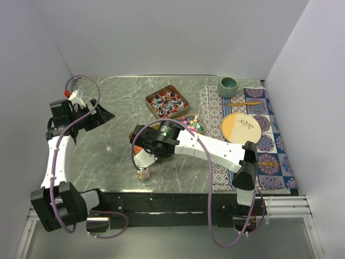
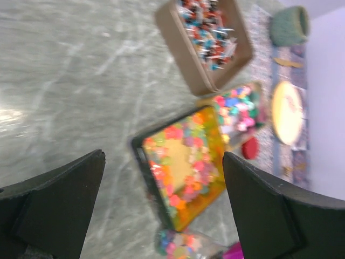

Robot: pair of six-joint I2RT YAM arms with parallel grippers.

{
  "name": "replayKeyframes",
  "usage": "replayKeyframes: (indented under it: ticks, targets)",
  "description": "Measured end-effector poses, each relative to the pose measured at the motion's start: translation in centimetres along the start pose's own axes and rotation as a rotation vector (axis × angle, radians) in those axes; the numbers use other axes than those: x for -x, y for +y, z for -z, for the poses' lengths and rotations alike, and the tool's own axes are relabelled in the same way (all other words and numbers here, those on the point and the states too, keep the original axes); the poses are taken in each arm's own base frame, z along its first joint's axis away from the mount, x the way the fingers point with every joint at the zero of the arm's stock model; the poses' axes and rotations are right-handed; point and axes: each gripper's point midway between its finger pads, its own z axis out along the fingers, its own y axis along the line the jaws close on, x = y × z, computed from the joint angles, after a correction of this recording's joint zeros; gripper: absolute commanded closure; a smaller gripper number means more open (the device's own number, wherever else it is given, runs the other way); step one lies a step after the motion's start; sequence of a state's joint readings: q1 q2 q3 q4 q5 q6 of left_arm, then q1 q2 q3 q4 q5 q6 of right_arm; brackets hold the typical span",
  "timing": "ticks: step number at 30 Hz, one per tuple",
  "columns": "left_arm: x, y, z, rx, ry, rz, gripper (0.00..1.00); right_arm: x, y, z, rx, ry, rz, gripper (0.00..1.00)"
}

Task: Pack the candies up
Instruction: Place the fake candies in the packing bottle.

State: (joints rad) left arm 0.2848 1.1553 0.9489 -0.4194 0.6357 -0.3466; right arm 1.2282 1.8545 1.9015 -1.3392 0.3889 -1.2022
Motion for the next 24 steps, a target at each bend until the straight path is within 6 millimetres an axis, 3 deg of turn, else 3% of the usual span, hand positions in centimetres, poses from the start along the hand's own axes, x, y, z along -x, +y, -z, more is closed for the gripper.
replayKeyframes:
  ticks: [5,8,10,12,14,16,17,18,20,24]
  targets:
    - [-0.3,-2.2,-0.5,-0.146,0.046,0.061,0.03,-0.3,-0.3,0.8,-0.018,-0.016,-0.051,1.0]
    - [0.0,-3.6,-0.7,-0.236,0.069,0.081,0.01,-0.9,-1.6,1.9,-0.06,-0.056,-0.142,1.0]
    - [0.6,-4.9,-0.5,-0.311,0.072,0.072,0.11,-1.9,-2.7,2.4,-0.093,-0.083,-0.233,1.0]
    - [1.3,-6.2,-0.2,-0.389,0.074,0.059,0.39,-3.3,-3.6,2.2,-0.11,-0.109,-0.332,1.0]
    - [1.8,-7.5,-0.1,-0.462,0.09,0.046,0.74,-4.9,-4.3,1.4,-0.118,-0.129,-0.421,1.0]
    - [2.0,-8.5,-0.4,-0.523,0.121,0.047,0.81,-6.5,-4.9,0.2,-0.125,-0.143,-0.506,1.0]
    - [1.9,-8.9,-0.7,-0.556,0.146,0.044,0.94,-7.2,-5.2,-0.3,-0.129,-0.147,-0.539,1.0]
    - [1.6,-9.3,-1.1,-0.579,0.173,0.053,0.99,-7.9,-5.6,-1.0,-0.134,-0.157,-0.573,1.0]
    - [0.5,-10.0,-1.9,-0.619,0.235,0.065,0.99,-8.6,-6.5,-2.3,-0.143,-0.177,-0.622,1.0]
    - [-2.2,-11.3,-3.3,-0.669,0.351,0.08,0.97,-7.8,-7.9,-4.8,-0.136,-0.239,-0.673,1.0]
